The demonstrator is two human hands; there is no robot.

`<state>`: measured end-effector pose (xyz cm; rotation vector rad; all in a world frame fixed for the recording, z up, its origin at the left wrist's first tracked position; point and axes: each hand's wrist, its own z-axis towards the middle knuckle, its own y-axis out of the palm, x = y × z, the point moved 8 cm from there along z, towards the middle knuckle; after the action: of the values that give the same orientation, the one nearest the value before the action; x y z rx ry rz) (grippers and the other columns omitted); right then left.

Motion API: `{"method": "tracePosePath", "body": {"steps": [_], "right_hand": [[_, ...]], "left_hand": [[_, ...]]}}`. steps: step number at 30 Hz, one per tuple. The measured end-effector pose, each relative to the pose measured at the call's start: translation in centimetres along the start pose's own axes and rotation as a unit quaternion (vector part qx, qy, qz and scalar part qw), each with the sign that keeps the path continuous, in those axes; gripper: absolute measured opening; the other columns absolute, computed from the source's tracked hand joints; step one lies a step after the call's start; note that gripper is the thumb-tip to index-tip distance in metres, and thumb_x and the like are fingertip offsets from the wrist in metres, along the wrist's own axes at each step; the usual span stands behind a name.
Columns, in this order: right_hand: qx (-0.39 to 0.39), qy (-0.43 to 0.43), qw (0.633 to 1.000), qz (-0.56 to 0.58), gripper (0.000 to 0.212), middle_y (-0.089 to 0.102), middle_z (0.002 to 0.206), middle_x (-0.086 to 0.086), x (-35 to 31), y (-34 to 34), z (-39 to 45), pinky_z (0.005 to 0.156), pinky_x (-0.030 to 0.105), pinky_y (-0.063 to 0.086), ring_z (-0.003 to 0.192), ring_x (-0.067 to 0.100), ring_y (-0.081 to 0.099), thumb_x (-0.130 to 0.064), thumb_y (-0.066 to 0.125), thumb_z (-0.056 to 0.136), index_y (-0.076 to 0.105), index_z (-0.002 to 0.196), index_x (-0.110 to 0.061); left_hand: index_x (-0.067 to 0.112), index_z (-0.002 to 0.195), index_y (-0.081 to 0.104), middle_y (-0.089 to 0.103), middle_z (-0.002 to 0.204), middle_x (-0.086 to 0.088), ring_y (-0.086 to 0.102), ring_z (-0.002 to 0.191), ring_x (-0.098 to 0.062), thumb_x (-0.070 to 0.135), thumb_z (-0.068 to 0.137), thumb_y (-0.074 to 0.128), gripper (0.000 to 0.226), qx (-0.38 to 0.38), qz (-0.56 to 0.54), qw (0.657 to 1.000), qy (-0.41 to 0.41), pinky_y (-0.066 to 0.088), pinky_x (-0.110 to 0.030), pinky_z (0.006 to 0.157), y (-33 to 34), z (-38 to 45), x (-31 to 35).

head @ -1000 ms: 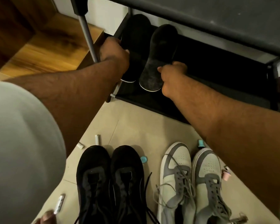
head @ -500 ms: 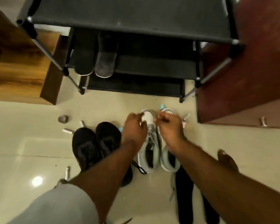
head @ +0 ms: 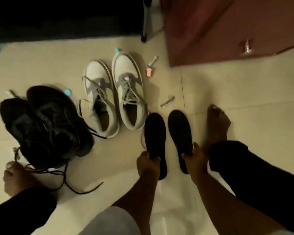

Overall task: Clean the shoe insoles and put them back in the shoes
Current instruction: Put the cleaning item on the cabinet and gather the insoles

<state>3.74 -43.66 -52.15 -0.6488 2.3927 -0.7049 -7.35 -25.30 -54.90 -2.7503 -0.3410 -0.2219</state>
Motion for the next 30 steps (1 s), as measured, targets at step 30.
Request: {"method": "tracePosePath", "body": {"steps": [30], "right_hand": [[-0.128, -0.144, 0.932, 0.308, 0.009, 0.065, 0.090, -0.013, -18.3, -3.6, -24.9, 0.078, 0.024, 0.048, 0.081, 0.002, 0.061, -0.018, 0.060, 0.092, 0.061, 0.101, -0.021]], "left_hand": [[0.025, 0.143, 0.047, 0.068, 0.124, 0.001, 0.065, 0.114, -0.014, -0.007, 0.093, 0.056, 0.060, -0.016, -0.332, 0.893, 0.303, 0.049, -0.041, 0.102, -21.9, -21.7, 9.6]]}}
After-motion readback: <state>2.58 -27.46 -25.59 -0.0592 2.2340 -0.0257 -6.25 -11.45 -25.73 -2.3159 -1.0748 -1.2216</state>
